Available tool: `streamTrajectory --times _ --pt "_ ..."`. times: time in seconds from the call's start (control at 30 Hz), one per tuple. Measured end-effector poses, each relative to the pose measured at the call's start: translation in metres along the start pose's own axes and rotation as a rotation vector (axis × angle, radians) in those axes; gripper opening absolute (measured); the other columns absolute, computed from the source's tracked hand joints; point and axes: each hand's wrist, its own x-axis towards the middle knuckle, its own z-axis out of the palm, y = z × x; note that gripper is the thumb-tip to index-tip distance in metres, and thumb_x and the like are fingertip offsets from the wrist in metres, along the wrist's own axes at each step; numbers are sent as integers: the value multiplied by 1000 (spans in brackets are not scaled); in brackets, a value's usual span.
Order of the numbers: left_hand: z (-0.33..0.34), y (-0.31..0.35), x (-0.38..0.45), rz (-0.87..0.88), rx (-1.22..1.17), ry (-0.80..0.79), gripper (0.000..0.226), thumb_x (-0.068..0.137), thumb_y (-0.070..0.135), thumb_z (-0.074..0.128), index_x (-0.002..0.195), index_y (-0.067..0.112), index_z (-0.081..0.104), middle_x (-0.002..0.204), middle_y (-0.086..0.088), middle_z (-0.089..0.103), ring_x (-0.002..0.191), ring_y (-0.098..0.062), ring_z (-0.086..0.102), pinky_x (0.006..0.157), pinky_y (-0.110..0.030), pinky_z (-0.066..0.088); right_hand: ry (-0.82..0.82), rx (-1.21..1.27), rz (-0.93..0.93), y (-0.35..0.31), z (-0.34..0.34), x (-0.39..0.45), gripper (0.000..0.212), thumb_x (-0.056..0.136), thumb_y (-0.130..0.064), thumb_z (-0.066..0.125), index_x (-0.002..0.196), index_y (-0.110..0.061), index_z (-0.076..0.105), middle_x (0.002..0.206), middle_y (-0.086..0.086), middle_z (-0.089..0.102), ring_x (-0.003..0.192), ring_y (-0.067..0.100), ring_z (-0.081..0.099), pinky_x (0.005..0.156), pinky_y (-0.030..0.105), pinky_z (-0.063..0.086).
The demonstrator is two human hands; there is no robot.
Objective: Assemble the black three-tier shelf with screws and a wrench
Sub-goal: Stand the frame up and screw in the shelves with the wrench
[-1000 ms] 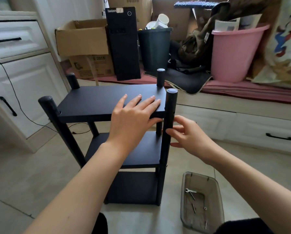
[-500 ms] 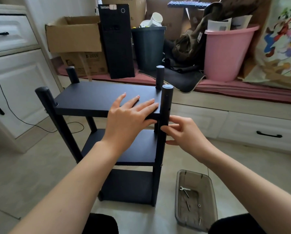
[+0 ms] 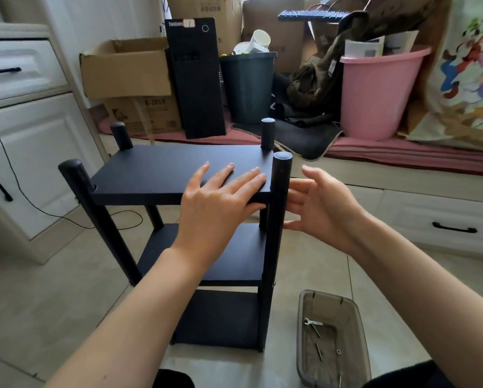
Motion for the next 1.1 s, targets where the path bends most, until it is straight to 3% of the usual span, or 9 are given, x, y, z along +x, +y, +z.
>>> streamTrajectory --times 0.1,0.2,0.27,0.33,0.5,0.77,0.93,1.0,1.1 --pt "0 0 0 -1 -9 11 39 93 43 62 124 22 72 127 5 70 115 -30 68 101 -55 50 29 -44 132 -16 11 19 75 98 -65 32 120 1 61 97 13 72 85 29 70 86 47 52" --pt "-1 2 0 -6 -12 24 40 94 45 58 123 22 73 126 5 70 115 -29 69 99 -54 51 55 89 212 -44 18 47 94 92 -73 36 141 8 40 125 22 62 109 37 65 97 50 50" --pt "0 2 0 -9 -19 22 39 93 44 62 124 22 73 126 5 70 115 -30 68 98 -53 52 89 58 282 -63 21 62 108 83 -83 38 141 9 39 128 25 60 113 40 63 102 50 48" --pt "0 2 0 -11 -22 30 38 92 43 66 123 22 73 126 5 70 115 -30 68 97 -51 54 154 -76 332 -75 24 73 116 76 -89 38 137 9 40 123 24 63 106 40 67 94 49 52" --pt "2 0 1 -6 -7 62 37 90 43 69 121 22 75 123 5 72 113 -29 69 90 -45 57 171 -330 346 -84 30 89 110 83 -84 35 143 8 34 124 23 63 102 38 68 76 44 56" --pt "1 -2 0 5 6 79 37 91 44 69 120 22 75 123 5 72 112 -30 70 88 -44 58 216 -380 267 -79 26 104 92 87 -80 31 128 0 54 119 17 67 105 33 68 92 41 53" --pt "2 -2 1 11 17 73 36 93 43 67 119 20 75 122 4 72 111 -30 70 86 -45 59 259 -360 182 -69 27 99 85 88 -80 32 117 -3 57 117 15 67 102 31 68 83 39 56" --pt "3 -1 2 12 20 71 36 94 43 65 119 19 75 122 4 73 111 -30 70 86 -45 59 236 -260 147 -57 24 90 85 90 -78 30 123 -4 57 124 18 64 110 33 64 91 42 54" --pt "3 -1 4 6 28 66 36 94 43 64 119 19 75 122 4 73 111 -30 70 86 -45 58 114 -148 134 -28 18 64 102 85 -84 21 137 -4 54 138 22 56 126 40 56 109 51 41"
